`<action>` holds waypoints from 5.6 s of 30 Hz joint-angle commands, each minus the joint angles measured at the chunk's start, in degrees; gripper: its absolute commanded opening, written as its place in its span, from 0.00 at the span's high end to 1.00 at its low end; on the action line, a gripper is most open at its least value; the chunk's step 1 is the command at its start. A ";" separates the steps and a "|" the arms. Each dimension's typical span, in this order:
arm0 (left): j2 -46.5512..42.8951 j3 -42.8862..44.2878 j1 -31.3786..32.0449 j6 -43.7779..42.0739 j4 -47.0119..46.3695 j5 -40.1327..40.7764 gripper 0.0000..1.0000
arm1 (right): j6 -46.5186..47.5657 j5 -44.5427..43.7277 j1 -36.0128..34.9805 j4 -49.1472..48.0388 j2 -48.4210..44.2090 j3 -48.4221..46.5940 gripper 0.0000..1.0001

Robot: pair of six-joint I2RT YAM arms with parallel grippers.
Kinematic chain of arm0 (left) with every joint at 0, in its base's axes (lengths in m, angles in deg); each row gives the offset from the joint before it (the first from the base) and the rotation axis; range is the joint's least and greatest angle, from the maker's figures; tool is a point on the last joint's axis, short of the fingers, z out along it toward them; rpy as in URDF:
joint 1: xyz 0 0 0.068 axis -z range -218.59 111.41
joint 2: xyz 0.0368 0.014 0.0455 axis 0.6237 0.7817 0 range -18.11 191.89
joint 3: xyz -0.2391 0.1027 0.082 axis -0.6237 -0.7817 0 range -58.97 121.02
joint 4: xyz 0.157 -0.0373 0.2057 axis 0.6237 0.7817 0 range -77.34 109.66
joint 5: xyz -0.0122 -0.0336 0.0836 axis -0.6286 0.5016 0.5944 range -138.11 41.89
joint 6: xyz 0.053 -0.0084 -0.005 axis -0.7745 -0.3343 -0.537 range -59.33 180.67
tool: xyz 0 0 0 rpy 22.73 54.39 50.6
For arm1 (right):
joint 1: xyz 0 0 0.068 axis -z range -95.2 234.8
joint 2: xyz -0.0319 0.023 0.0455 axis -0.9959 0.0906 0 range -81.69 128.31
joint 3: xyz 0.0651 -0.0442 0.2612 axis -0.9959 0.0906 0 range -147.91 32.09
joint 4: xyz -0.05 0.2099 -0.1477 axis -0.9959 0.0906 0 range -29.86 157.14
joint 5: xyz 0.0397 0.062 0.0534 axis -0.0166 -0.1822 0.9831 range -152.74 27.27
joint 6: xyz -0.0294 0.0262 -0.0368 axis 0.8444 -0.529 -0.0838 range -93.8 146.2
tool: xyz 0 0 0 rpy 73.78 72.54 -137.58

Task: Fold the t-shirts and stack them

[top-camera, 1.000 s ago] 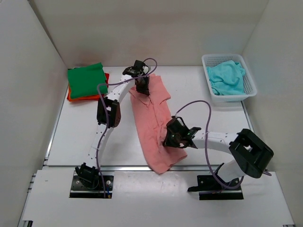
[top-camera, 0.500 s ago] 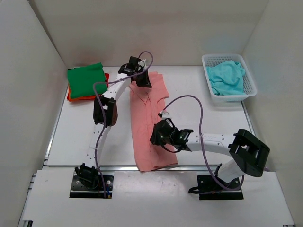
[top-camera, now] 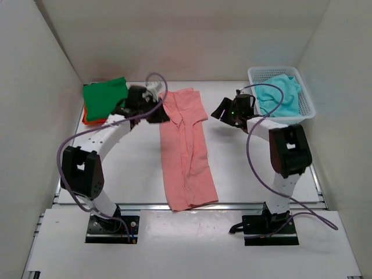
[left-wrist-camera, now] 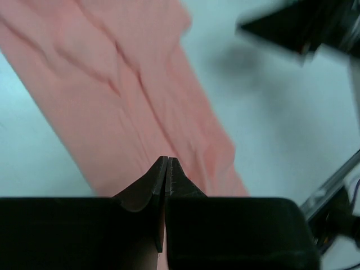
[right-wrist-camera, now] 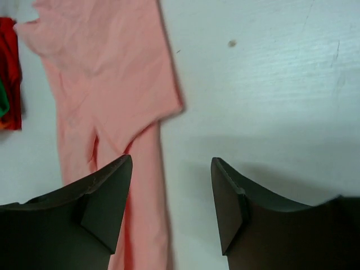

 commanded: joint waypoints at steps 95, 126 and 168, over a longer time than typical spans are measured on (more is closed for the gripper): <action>53.95 52.25 2.29 2.64 19.82 18.19 0.95 | 17.03 7.78 -6.94 -5.59 -12.04 10.02 0.58; 13.90 -4.75 -1.57 7.37 -19.18 0.44 0.68 | 7.97 25.88 0.63 6.35 44.12 -62.14 0.85; -3.24 -27.18 -6.32 13.27 -26.93 -2.11 0.70 | 28.27 21.62 -10.79 11.60 31.06 -61.37 0.36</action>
